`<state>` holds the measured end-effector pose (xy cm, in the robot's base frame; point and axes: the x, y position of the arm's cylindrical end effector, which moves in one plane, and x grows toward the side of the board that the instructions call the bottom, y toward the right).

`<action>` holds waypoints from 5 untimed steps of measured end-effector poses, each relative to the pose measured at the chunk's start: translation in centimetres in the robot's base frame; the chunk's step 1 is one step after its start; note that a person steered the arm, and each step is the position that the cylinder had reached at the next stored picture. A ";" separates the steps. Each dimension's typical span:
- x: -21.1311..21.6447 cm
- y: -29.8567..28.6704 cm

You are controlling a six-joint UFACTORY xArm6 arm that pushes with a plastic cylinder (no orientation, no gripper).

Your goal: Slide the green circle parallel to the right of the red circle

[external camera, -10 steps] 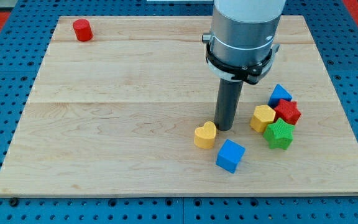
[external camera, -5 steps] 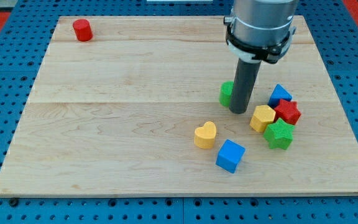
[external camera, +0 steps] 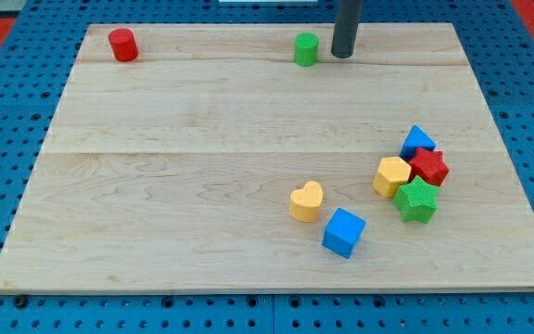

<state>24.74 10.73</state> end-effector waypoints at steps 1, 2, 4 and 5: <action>-0.5 -4.3; -0.6 -6.4; 2.0 -7.4; 0.6 -12.4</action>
<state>25.30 -1.71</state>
